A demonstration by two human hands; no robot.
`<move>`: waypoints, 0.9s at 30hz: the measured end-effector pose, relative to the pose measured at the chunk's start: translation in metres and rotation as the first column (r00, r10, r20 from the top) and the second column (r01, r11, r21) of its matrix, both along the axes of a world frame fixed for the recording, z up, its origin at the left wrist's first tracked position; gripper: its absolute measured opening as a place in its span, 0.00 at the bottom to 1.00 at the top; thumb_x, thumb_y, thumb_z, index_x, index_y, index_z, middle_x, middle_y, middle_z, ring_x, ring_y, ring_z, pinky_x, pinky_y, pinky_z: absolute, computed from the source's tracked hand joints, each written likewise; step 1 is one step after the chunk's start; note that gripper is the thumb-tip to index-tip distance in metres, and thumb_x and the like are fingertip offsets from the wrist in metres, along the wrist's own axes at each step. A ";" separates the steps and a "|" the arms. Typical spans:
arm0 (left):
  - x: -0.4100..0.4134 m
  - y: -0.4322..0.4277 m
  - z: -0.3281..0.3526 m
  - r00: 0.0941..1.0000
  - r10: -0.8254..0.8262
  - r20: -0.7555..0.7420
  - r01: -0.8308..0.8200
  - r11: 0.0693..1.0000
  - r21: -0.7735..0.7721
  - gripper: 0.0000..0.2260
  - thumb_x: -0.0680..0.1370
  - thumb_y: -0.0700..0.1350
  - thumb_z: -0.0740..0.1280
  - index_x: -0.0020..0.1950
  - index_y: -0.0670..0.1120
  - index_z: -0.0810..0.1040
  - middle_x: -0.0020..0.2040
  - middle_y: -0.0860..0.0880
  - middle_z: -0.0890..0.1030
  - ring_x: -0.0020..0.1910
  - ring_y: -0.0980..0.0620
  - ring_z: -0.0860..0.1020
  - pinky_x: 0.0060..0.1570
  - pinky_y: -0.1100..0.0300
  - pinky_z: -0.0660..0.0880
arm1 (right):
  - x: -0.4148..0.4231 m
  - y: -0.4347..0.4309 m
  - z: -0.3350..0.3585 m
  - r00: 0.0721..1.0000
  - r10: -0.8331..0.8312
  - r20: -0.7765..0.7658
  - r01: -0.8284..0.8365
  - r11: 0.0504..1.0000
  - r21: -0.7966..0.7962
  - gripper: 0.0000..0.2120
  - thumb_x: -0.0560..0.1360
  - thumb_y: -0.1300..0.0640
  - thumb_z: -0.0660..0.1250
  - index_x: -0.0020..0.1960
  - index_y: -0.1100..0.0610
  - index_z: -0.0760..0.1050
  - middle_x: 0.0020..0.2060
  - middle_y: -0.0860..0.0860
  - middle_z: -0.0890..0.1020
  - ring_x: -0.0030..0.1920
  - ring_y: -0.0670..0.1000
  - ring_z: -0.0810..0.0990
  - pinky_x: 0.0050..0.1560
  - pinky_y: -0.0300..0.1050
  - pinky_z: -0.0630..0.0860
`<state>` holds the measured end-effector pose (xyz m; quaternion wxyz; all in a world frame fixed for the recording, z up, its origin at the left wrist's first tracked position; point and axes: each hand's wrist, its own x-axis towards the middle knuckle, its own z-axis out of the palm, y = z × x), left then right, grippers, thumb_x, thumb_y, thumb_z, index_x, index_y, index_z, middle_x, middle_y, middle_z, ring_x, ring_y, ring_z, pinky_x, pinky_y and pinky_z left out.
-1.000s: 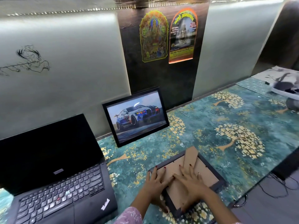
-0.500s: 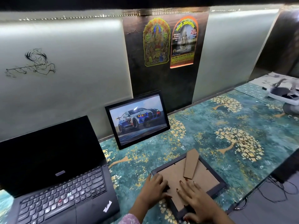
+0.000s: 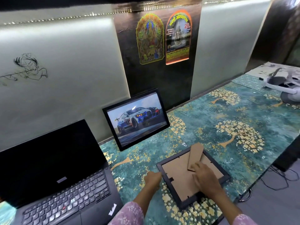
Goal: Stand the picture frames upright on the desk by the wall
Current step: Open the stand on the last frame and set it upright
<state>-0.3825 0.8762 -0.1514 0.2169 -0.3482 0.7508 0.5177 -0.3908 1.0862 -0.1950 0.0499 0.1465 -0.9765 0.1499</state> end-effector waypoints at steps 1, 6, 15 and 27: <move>-0.003 0.003 0.004 0.996 0.082 0.041 -0.087 0.986 0.144 0.15 0.75 0.41 0.62 0.59 0.37 0.67 0.40 0.44 0.70 0.35 0.46 0.74 0.25 0.61 0.70 | -0.002 0.000 0.003 0.993 -0.114 0.022 0.115 0.992 -0.043 0.16 0.66 0.62 0.68 0.54 0.58 0.75 0.49 0.55 0.80 0.46 0.55 0.80 0.45 0.50 0.80; -0.012 0.018 0.012 0.981 0.170 0.091 -0.191 0.920 0.343 0.23 0.75 0.42 0.63 0.68 0.38 0.64 0.50 0.35 0.78 0.49 0.45 0.78 0.38 0.56 0.65 | -0.023 0.015 0.018 0.690 -0.586 0.425 0.629 0.776 0.048 0.33 0.73 0.43 0.59 0.72 0.56 0.53 0.73 0.62 0.55 0.72 0.65 0.53 0.69 0.67 0.54; -0.011 0.011 0.003 0.969 0.232 0.087 -0.248 0.927 0.282 0.12 0.73 0.49 0.65 0.52 0.44 0.79 0.66 0.34 0.73 0.58 0.36 0.75 0.47 0.49 0.73 | -0.024 -0.005 0.026 0.619 -0.674 0.403 0.700 0.706 0.107 0.30 0.70 0.46 0.63 0.66 0.61 0.63 0.64 0.64 0.67 0.64 0.63 0.65 0.63 0.57 0.65; -0.067 0.001 0.112 0.926 0.298 -0.231 -0.178 0.886 0.429 0.09 0.70 0.35 0.63 0.48 0.40 0.66 0.41 0.40 0.73 0.30 0.45 0.77 0.20 0.62 0.75 | -0.044 -0.037 0.088 0.759 0.200 0.620 0.351 0.676 -0.648 0.37 0.66 0.29 0.58 0.65 0.53 0.70 0.66 0.56 0.73 0.63 0.54 0.72 0.64 0.48 0.66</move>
